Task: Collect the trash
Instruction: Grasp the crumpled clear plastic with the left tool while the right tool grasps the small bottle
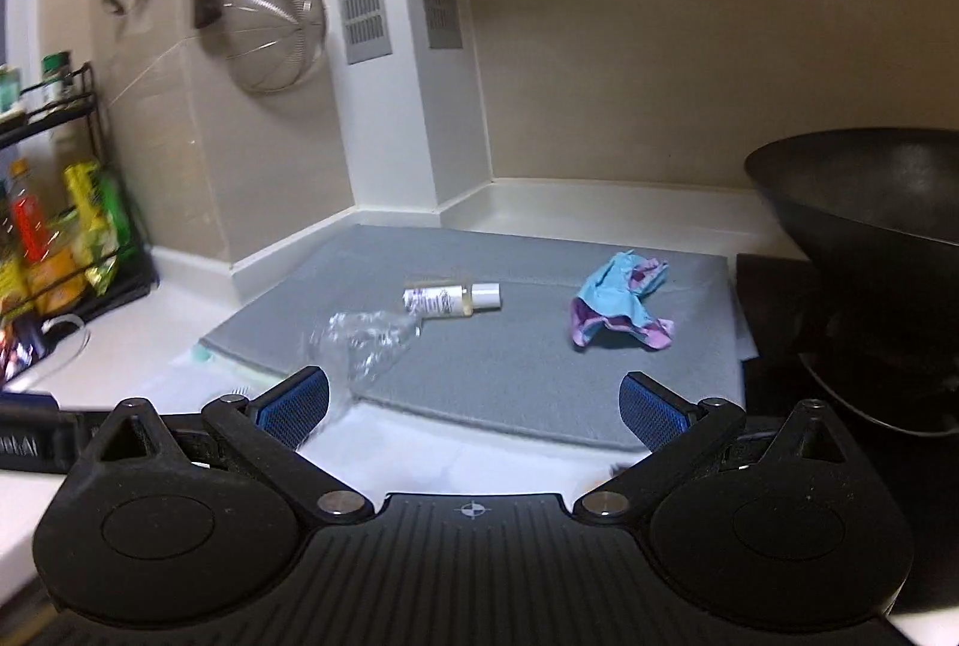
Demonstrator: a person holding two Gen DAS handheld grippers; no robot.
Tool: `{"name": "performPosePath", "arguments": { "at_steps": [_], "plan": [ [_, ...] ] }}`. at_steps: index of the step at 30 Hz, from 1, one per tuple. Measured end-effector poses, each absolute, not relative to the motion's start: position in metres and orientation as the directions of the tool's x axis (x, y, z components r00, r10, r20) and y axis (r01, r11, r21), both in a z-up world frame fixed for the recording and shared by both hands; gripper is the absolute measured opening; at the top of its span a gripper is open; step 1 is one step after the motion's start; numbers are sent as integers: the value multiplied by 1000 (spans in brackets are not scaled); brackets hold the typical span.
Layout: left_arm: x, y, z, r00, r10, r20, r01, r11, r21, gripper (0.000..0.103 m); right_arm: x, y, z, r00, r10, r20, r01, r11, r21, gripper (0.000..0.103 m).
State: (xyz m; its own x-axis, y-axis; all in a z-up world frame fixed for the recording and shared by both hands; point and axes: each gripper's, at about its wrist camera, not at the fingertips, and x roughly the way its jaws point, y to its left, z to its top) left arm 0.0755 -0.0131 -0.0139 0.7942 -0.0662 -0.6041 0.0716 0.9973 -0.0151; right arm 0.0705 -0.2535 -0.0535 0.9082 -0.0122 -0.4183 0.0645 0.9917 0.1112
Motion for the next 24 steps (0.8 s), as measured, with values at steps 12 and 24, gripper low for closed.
{"name": "performPosePath", "arguments": {
  "at_steps": [12,24],
  "plan": [
    [232,-40,-40,688,-128,-715,146,989,-37,103,229,-262,-88,866,-33,-498,154,967,203,103],
    [303,-59,-83,586,-171,-792,247,969,-27,103,337,-242,-120,801,9,-599,107,982,158,103]
  ]
}}
